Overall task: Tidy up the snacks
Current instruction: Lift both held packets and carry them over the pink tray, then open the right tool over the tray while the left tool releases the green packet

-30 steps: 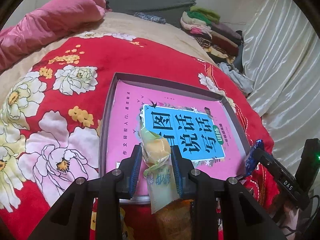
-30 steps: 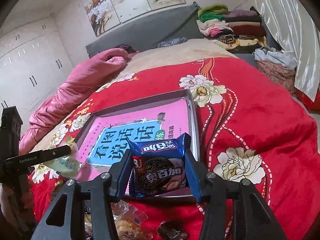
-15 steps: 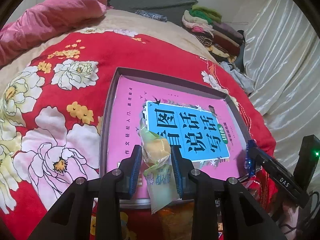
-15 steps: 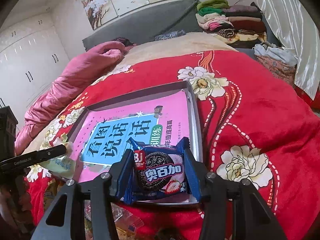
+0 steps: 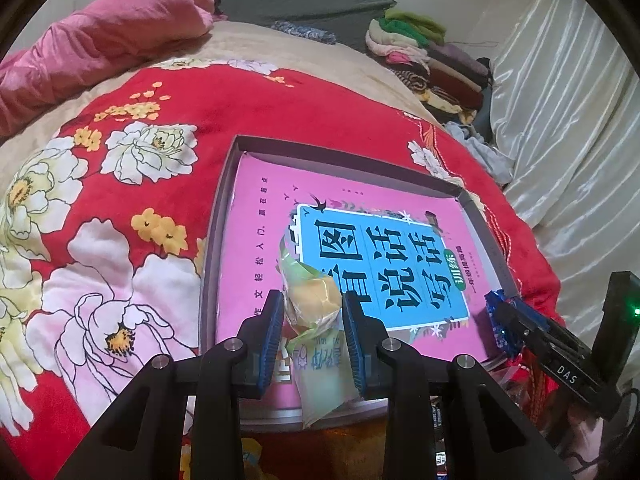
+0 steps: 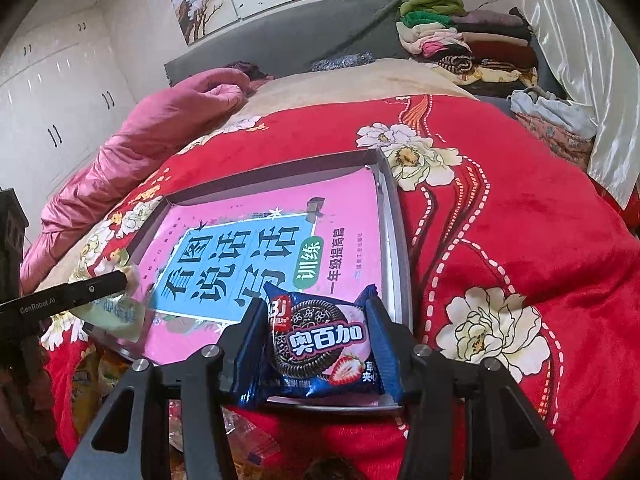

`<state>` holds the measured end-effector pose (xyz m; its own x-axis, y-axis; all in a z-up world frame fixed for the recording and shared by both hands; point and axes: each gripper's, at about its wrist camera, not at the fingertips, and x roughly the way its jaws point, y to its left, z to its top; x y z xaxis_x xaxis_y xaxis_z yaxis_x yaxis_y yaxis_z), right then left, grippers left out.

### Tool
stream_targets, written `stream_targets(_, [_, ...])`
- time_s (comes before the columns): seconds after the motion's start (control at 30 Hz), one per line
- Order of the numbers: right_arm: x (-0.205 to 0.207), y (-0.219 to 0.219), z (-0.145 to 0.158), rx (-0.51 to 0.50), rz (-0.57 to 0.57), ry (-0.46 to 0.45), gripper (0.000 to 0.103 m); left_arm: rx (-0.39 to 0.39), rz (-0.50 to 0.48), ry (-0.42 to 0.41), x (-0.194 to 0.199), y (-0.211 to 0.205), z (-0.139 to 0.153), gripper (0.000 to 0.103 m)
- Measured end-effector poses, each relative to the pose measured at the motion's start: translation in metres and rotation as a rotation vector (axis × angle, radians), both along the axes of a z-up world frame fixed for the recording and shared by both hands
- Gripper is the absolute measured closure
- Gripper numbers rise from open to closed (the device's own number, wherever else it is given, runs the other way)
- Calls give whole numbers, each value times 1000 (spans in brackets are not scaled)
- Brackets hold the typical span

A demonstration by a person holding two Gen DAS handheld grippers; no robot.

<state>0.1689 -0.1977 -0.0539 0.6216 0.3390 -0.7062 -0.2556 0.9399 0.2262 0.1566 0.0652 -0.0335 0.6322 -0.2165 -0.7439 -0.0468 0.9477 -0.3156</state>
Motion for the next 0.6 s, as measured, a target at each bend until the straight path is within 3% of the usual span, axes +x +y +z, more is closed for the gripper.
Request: stream_targets(0.6, [-1, 4, -2, -32, 25, -2, 50, 33, -26, 10, -3, -7, -6, 72])
